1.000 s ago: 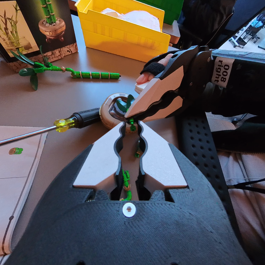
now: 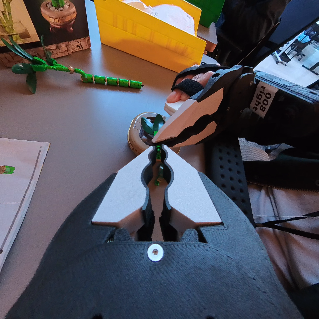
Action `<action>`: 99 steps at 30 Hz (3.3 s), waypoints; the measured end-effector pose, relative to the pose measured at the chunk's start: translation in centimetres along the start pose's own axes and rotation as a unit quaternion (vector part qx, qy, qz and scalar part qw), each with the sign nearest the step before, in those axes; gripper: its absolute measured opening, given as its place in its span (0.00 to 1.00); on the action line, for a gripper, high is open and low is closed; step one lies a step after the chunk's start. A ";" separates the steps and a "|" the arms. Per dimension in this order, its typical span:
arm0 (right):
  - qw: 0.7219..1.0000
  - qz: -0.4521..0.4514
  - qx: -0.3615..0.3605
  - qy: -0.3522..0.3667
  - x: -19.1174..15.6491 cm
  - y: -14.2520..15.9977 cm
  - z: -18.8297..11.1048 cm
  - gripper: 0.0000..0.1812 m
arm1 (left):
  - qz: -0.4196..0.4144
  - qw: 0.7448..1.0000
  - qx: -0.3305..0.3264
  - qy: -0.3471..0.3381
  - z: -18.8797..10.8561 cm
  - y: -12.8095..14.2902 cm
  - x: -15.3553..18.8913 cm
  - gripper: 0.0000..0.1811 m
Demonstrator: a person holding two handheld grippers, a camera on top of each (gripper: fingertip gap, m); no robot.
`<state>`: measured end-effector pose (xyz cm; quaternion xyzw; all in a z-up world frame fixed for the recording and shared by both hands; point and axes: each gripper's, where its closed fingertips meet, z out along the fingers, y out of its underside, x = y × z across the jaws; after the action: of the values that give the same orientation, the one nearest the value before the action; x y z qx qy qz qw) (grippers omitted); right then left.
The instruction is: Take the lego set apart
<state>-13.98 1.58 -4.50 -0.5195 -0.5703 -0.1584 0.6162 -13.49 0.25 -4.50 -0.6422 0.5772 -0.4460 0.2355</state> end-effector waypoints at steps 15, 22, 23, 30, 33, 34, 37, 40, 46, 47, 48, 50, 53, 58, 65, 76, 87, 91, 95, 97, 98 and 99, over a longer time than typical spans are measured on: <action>1.000 0.012 0.020 0.003 0.4 -0.4 -0.4 0.04 | 0.013 1.000 -0.006 -0.008 -0.4 -0.4 0.6 0.01; 0.990 0.111 0.078 -0.029 1.0 -1.5 -0.6 0.04 | -0.015 0.999 0.015 0.043 -0.9 -1.0 1.0 0.02; 0.988 0.124 0.088 -0.033 1.0 -1.5 -0.7 0.04 | -0.019 0.998 0.018 0.051 -0.8 -1.0 1.0 0.02; 0.986 0.137 0.085 -0.047 0.8 -0.7 -0.9 0.16 | -0.013 0.999 0.003 0.029 -0.6 -0.4 0.3 0.02; 0.982 0.158 0.079 -0.063 0.5 -0.2 -0.9 0.15 | -0.023 0.999 0.017 0.036 -1.1 -0.8 0.4 0.02; 0.979 0.174 0.086 -0.065 0.7 -0.3 -0.9 0.14 | -0.024 0.999 0.019 0.036 -1.1 -0.9 0.3 0.02; 0.968 0.216 0.101 -0.074 1.2 -0.1 -1.2 0.13 | -0.021 0.999 0.017 0.034 -1.2 -0.7 0.2 0.02; 0.966 0.217 0.111 -0.088 0.9 -0.2 -1.4 0.13 | -0.019 0.999 0.010 0.035 -1.2 -0.5 0.2 0.01; 0.945 0.269 0.135 -0.131 0.3 -0.6 -1.6 0.10 | -0.004 0.999 -0.004 0.045 -0.8 -0.2 0.8 0.01; 0.934 0.290 0.144 -0.151 0.1 -0.8 -1.7 0.10 | 0.009 0.999 -0.007 0.044 -0.8 -0.1 0.9 0.02; 0.924 0.312 0.149 -0.163 0.1 -0.8 -1.8 0.09 | 0.025 0.999 -0.015 0.036 -0.7 0.1 1.0 0.01; 0.906 0.347 0.153 -0.187 0.1 -0.6 -1.9 0.09 | 0.072 0.996 -0.042 0.017 -0.7 0.7 1.1 0.02; 0.892 0.368 0.149 -0.217 -0.3 -0.6 -1.9 0.08 | 0.127 0.989 -0.070 -0.016 -0.5 1.1 1.1 0.02; 0.892 0.353 0.131 -0.250 -1.8 -1.0 -1.7 0.05 | 0.156 0.983 -0.091 -0.021 -0.2 1.6 1.6 0.02; 0.877 0.383 0.128 -0.260 -1.6 -1.2 -1.6 0.04 | 0.181 0.979 -0.090 -0.039 -0.4 1.4 1.5 0.02; 0.764 0.573 0.227 -0.189 4.6 -1.7 -1.8 0.03 | 0.061 0.996 0.066 -0.014 -2.1 -2.6 0.3 0.24; 0.704 0.624 0.263 -0.213 4.7 -3.5 -0.6 0.04 | 0.038 0.991 0.119 0.057 -2.4 -3.3 1.3 0.03; 0.708 0.611 0.253 -0.247 5.0 -3.5 0.2 0.04 | 0.017 0.994 0.090 0.053 -3.0 -2.6 0.5 0.03; 0.714 0.591 0.214 -0.308 5.1 -3.3 1.1 0.05 | 0.010 0.998 0.059 0.027 -3.2 -1.7 -0.5 0.03; 0.722 0.577 0.188 -0.333 4.3 -3.3 1.5 0.07 | 0.000 0.998 0.054 0.025 -3.4 -1.5 -0.8 0.03; 0.730 0.570 0.174 -0.334 3.9 -3.1 1.6 0.08 | -0.001 0.998 0.052 0.026 -3.4 -1.4 -0.9 0.03; 0.739 0.563 0.169 -0.329 3.6 -3.0 1.6 0.08 | -0.003 0.999 0.048 0.025 -3.4 -1.3 -1.0 0.03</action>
<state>-16.13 3.13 -0.36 -0.6531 -0.3591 0.4970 0.4445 -15.62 2.23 -2.04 -0.6202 0.5591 -0.4901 0.2503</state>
